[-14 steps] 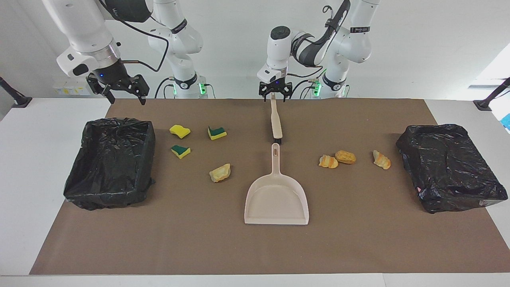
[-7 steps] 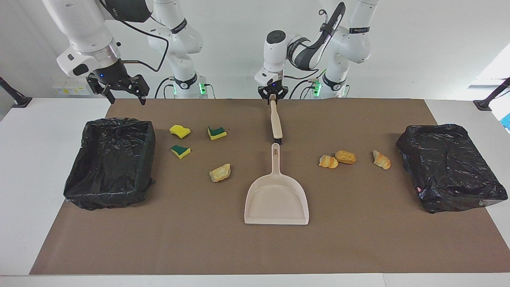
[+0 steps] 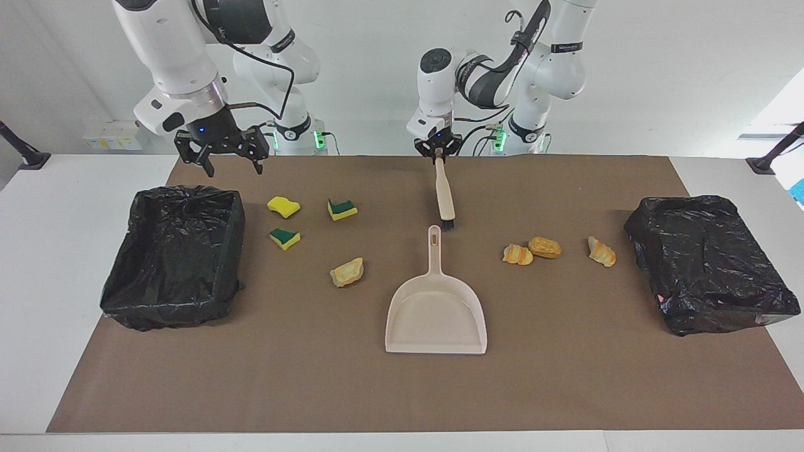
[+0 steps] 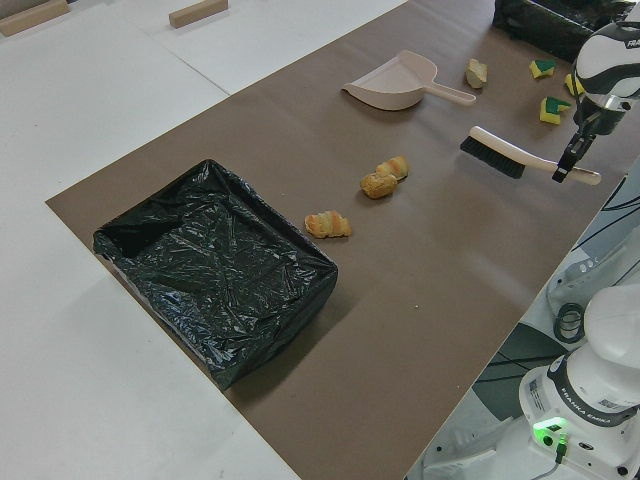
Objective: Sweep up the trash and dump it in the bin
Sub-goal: 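Grasp the beige brush handle with the left gripper, then grasp the dustpan handle with the right gripper while the left gripper positions the brush, then place the dustpan beside the bread with the right gripper, then sweep the bread pieces into the dustpan with the left gripper's brush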
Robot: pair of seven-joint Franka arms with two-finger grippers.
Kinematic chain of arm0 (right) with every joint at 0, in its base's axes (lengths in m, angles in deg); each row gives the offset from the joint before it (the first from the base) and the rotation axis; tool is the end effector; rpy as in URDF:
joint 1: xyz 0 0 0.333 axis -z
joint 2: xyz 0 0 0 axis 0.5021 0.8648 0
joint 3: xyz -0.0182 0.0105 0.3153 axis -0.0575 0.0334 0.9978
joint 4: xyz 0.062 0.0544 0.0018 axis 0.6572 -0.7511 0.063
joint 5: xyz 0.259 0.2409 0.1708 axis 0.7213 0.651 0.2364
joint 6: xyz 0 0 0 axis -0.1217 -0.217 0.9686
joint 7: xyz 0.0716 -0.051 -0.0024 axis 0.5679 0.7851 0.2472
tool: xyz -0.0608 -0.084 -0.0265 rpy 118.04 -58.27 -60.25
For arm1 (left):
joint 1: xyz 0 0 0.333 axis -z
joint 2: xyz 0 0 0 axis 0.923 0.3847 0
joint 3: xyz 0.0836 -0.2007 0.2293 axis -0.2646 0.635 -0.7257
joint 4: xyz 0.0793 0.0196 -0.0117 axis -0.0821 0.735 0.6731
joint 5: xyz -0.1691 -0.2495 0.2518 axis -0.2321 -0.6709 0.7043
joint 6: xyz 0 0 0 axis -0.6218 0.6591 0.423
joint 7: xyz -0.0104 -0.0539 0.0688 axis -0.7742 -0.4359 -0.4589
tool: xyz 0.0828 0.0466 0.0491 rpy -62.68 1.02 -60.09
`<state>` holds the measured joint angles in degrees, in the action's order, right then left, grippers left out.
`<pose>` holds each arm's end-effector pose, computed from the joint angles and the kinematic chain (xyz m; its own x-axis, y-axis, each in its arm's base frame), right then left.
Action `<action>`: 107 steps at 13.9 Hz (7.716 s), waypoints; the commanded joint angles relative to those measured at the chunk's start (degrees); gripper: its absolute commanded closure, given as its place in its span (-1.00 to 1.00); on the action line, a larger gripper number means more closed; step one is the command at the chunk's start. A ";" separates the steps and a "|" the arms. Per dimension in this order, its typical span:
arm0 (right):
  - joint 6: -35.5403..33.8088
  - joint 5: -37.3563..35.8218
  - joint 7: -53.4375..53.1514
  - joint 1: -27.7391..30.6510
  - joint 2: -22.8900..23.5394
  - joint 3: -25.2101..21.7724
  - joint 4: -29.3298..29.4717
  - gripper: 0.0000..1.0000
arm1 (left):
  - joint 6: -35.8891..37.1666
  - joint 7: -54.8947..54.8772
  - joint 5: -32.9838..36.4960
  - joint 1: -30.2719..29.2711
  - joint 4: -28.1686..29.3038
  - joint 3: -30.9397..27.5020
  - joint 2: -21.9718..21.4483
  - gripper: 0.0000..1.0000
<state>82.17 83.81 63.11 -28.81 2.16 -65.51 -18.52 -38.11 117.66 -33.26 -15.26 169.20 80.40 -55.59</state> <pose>0.5475 0.0476 0.5964 0.9969 0.0780 -0.0089 0.0776 -0.9964 -0.0334 0.2559 -0.3555 0.3676 0.9981 -0.0016 -0.0614 -0.0103 -0.9899 -0.1416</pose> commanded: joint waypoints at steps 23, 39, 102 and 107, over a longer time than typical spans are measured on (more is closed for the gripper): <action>36.46 -12.55 -44.30 -35.78 30.22 -0.14 4.10 -0.63 | 6.34 -40.53 14.71 -53.61 -0.59 0.38 -1.50 1.00; 23.37 -7.27 -15.87 -28.76 22.14 -0.05 2.25 1.00 | 16.18 -39.38 7.86 -41.47 -9.73 0.38 -2.11 1.00; 27.93 -18.79 49.83 -27.70 20.38 0.03 -11.46 1.00 | -2.82 -12.40 -19.66 -15.63 -9.47 0.74 6.15 1.00; 26.18 -18.61 49.91 -26.12 16.87 0.03 -11.20 1.00 | 10.37 -15.12 -14.30 -21.09 -11.14 0.56 0.17 1.00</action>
<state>108.78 65.52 114.09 -56.32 21.61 -66.01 -29.12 -31.96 104.10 -49.51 -34.94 157.83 80.79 -52.20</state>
